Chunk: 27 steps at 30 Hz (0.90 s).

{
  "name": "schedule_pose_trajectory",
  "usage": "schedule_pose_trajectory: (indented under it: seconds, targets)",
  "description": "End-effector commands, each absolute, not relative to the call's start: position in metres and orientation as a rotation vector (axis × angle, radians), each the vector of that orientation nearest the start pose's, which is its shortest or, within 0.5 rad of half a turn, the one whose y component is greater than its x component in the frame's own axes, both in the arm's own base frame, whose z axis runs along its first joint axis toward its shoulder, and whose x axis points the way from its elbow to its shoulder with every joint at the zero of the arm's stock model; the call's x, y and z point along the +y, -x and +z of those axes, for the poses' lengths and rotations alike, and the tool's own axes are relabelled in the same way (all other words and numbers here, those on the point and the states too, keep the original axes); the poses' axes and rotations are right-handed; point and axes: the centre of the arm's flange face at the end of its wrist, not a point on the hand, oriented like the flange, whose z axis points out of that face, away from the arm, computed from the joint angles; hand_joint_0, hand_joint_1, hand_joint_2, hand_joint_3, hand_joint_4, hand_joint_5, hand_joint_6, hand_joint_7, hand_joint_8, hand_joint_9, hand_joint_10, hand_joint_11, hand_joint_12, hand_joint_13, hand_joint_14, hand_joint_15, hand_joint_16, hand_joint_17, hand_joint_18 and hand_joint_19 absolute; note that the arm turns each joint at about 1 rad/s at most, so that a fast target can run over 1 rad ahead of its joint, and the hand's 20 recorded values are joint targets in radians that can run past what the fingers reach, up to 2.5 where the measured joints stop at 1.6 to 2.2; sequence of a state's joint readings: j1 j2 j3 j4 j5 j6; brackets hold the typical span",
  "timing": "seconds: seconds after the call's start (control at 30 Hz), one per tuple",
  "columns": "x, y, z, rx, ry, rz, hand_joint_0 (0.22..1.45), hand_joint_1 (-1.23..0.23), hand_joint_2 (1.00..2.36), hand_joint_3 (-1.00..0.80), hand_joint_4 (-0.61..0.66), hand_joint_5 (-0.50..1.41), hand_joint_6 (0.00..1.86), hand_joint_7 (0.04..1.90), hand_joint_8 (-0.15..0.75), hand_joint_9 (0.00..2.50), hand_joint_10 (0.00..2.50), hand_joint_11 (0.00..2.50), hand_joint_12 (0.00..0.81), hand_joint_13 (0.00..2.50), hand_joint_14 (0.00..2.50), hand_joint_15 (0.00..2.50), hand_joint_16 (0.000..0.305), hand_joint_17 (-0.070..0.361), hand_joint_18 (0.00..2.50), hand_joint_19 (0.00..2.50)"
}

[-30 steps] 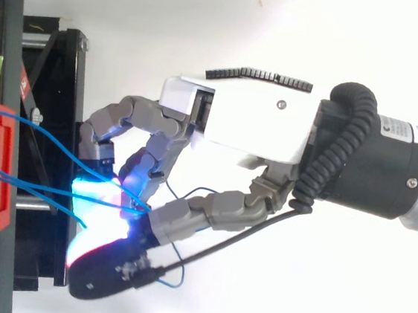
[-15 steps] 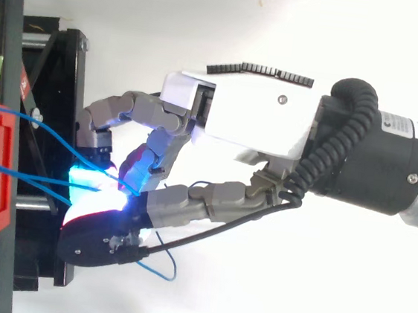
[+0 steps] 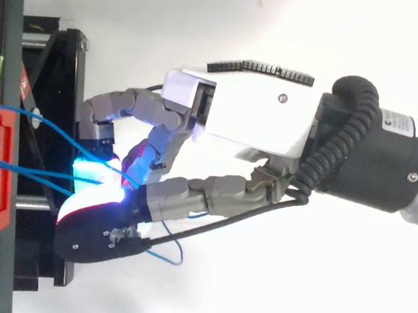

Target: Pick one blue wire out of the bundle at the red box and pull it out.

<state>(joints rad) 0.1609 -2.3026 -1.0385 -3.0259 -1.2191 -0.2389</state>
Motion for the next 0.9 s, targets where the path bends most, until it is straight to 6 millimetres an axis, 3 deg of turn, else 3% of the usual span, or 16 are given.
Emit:
schedule_pose_trajectory:
  seconds: [0.0, 0.27, 0.4, 0.67, 0.87]
  targets:
    - [-0.046, -0.769, 0.292, 1.288, -1.148, 0.799, 0.57, -0.68, 1.02, -0.24, 0.25, -0.07, 0.59, 1.31, 0.404, 1.14, 0.02, 0.75, 0.47, 0.92, 0.01, 0.4, 0.056, 0.126, 0.88, 0.56]
    - [-0.049, -0.767, 0.291, 1.327, -1.119, 0.75, 0.57, -0.76, 1.01, -0.3, 0.22, -0.1, 0.65, 1.27, 0.402, 1.08, 0.02, 0.78, 0.474, 0.89, 0.01, 0.4, 0.057, 0.128, 0.86, 0.54]
    - [-0.051, -0.765, 0.29, 1.341, -1.118, 0.735, 0.6, -0.81, 1.02, -0.22, 0.24, -0.17, 0.83, 1.07, 0.393, 0.99, 0.02, 0.83, 0.471, 0.86, 0.01, 0.4, 0.057, 0.127, 0.84, 0.52]
    - [-0.048, -0.764, 0.291, 1.365, -1.111, 0.718, 0.62, -0.82, 1.02, -0.21, 0.19, -0.18, 0.85, 1.04, 0.384, 0.95, 0.02, 0.84, 0.466, 0.84, 0.01, 0.39, 0.057, 0.128, 0.83, 0.51]
    - [-0.05, -0.766, 0.306, 1.376, -1.089, 0.695, 0.62, -0.82, 1.02, -0.22, 0.2, -0.18, 0.86, 1.02, 0.383, 0.95, 0.02, 0.84, 0.462, 0.84, 0.01, 0.39, 0.056, 0.127, 0.82, 0.51]
